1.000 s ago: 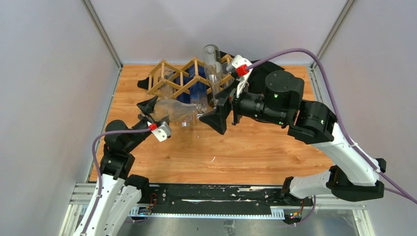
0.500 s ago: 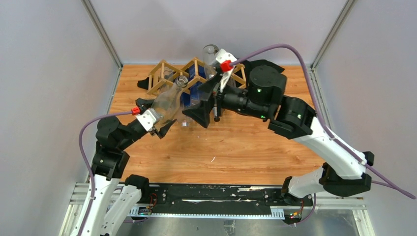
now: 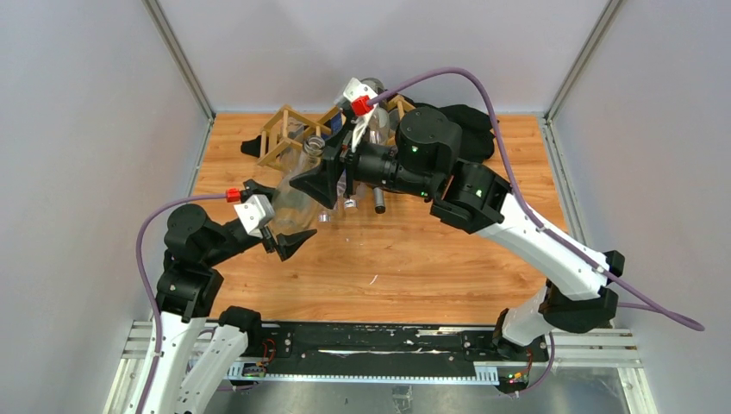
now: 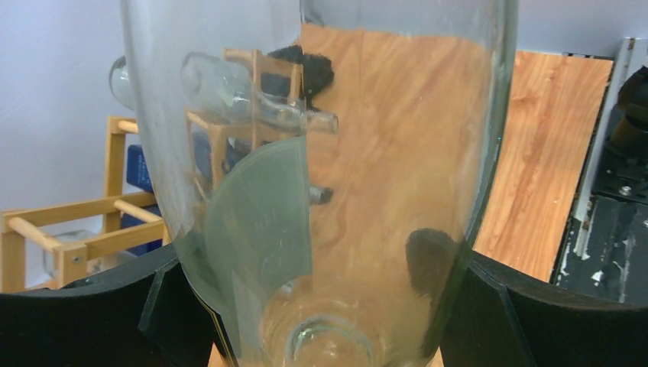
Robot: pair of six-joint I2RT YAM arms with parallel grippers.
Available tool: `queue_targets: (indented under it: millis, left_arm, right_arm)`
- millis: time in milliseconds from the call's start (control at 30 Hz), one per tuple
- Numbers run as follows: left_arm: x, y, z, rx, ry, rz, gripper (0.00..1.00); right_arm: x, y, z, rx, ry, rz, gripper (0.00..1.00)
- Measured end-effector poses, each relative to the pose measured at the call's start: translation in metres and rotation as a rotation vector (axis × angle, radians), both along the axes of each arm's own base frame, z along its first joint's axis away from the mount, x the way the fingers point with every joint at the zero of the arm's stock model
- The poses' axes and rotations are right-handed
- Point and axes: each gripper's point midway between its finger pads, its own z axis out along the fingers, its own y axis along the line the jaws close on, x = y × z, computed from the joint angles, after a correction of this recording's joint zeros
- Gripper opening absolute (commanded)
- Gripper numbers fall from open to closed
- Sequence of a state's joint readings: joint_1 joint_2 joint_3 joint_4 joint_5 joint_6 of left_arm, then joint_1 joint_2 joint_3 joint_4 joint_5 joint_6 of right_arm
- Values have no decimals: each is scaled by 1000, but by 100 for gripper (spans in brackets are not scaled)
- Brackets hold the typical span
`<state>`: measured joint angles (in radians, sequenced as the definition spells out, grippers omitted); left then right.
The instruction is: Take the wine bottle off the wine rack
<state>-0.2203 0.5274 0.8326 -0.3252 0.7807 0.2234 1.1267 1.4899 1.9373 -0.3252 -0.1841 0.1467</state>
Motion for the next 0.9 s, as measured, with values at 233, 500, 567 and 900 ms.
queue_targets:
  millis: [233,500,567,900]
  left_arm:
    - [-7,-3,-6,-8,56,-28,0]
    - [-8,-3,-3,1,97,-30,100]
    - [-8,-3,7,7,75,-32,100]
    - [14,0,6,72,154,6,100]
  right_arm:
    - [2,17,-9,2,39,27,20]
    - [8,17,-16,-11,76,16,0]
    - [12,15,-27,-42,94,4,0]
    - [42,-62,-122,-317,216,-205,0]
